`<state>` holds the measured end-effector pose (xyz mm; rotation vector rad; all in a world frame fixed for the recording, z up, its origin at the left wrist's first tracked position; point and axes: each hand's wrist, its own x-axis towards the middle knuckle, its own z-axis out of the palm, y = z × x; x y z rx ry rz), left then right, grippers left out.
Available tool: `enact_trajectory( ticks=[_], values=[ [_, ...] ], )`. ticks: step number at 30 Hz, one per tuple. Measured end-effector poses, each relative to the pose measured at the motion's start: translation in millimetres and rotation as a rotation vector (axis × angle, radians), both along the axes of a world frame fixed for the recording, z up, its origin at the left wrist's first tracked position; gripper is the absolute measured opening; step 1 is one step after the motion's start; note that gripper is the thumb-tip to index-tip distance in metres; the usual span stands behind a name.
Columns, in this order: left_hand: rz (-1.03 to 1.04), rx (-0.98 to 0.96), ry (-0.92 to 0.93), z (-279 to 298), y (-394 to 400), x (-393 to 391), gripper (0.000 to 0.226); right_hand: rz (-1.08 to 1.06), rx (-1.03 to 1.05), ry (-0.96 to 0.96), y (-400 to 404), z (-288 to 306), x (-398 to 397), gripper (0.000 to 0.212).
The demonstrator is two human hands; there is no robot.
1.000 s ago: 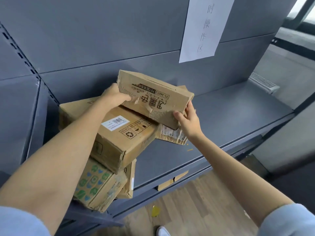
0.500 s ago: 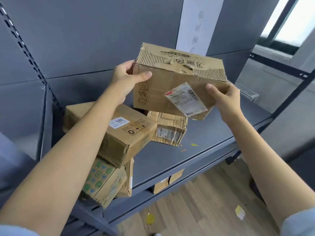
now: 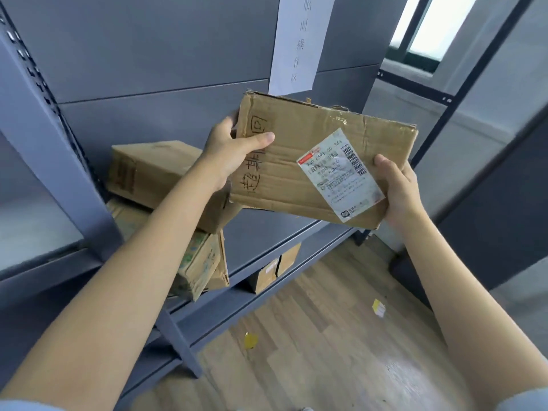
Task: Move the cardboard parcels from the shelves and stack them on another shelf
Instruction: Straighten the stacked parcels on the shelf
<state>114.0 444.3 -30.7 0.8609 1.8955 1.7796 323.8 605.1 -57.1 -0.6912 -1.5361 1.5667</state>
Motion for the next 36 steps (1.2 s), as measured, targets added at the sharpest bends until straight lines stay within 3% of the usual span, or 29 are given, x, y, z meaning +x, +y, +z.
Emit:
enact_trajectory(
  ticks=[1, 2, 5, 11, 18, 23, 28, 32, 36],
  values=[
    [0.002, -0.003, -0.001, -1.3, -4.7, 6.0, 0.039, 0.045, -0.005, -0.004, -4.7, -1.1, 7.2, 0.004],
    [0.01, -0.01, 0.004, -3.0, -9.7, 11.9, 0.036, 0.084, -0.013, -0.003, -9.5, -2.3, 14.2, 0.015],
    [0.04, -0.035, 0.017, -7.5, -26.9, 32.3, 0.021, 0.148, -0.033, -0.025, -19.5, -8.2, 33.5, 0.065],
    [0.093, -0.049, -0.04, -27.8, -64.7, 97.2, 0.016, 0.272, -0.175, -0.068, -41.8, -40.2, 75.7, 0.09],
    [0.239, -0.186, -0.06, -33.4, -137.1, 150.1, 0.025, 0.39, -0.238, -0.092, -89.4, -58.8, 94.9, 0.101],
    [0.429, -0.225, -0.071, -25.8, -216.7, 160.0, 0.049, 0.589, -0.211, -0.107, -144.3, -49.3, 69.0, 0.097],
    [0.526, -0.223, -0.092, -32.0, -287.5, 158.8, 0.048, 0.71, -0.196, -0.101, -207.4, -44.2, 52.1, 0.086],
    [0.55, -0.19, -0.073, -26.1, -336.6, 158.9, 0.041, 0.694, -0.219, -0.112, -249.4, -35.6, 38.6, 0.051],
    [0.597, -0.086, -0.038, -8.0, -390.6, 162.4, 0.025, 0.753, -0.131, -0.096, -299.0, -16.8, 18.6, 0.07]
  ],
)
